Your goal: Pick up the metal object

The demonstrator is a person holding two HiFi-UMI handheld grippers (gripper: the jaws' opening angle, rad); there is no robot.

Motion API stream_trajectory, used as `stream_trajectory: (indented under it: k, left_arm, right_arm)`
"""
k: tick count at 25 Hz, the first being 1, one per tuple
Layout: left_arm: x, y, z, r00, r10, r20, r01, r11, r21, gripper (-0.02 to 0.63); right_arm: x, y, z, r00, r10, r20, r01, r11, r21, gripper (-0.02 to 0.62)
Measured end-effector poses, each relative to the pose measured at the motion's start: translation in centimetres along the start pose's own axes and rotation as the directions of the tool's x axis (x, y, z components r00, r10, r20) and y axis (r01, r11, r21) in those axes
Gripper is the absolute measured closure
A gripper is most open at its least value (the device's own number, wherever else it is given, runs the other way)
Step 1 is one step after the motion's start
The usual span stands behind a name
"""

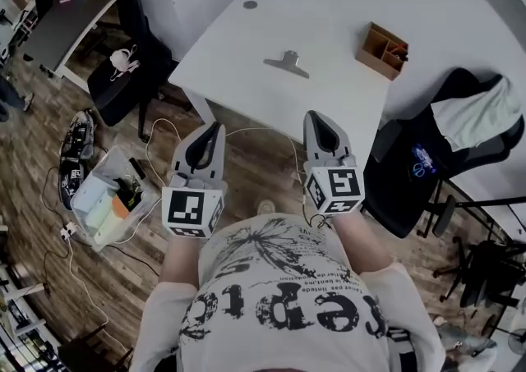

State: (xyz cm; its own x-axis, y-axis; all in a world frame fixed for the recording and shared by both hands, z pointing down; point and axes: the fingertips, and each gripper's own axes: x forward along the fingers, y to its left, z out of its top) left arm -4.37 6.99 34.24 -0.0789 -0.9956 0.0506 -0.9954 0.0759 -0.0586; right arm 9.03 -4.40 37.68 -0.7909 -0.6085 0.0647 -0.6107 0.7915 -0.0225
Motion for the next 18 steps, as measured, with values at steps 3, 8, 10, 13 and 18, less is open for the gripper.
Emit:
stream_trajectory:
  k: [3, 8, 10, 13, 18]
  left_arm:
    - [3.4, 0.8, -0.1, 1.000, -0.006, -0.008, 0.006, 1.000, -0.001, 0.595]
    - [8.5, 0.9, -1.0, 0.998, -0.050, -0.033, 0.050, 0.999, -0.002, 0.595]
    - [10.6, 1.4, -1.4, 0.997, -0.070, -0.041, 0.070, 0.998, -0.002, 0.595]
    - [14.1, 2.1, -1.5, 0.993, -0.114, -0.042, 0.114, 0.993, 0.001, 0.595]
    - [21.2, 4.1, -1.0, 0.978, -0.206, -0.041, 0.207, 0.978, 0.007, 0.595]
  right_arm:
    - [2.3, -2.1, -0.3, 1.000, -0.017, -0.013, 0.017, 1.000, 0.009, 0.604]
    - [5.4, -5.2, -1.6, 0.997, -0.057, -0.047, 0.058, 0.998, 0.029, 0.604]
    - [6.9, -6.1, -1.9, 0.996, -0.074, -0.056, 0.076, 0.996, 0.038, 0.604]
    - [9.2, -7.5, -2.2, 0.992, -0.104, -0.069, 0.107, 0.993, 0.042, 0.604]
    - [14.3, -10.6, -2.6, 0.977, -0.186, -0.105, 0.193, 0.980, 0.052, 0.604]
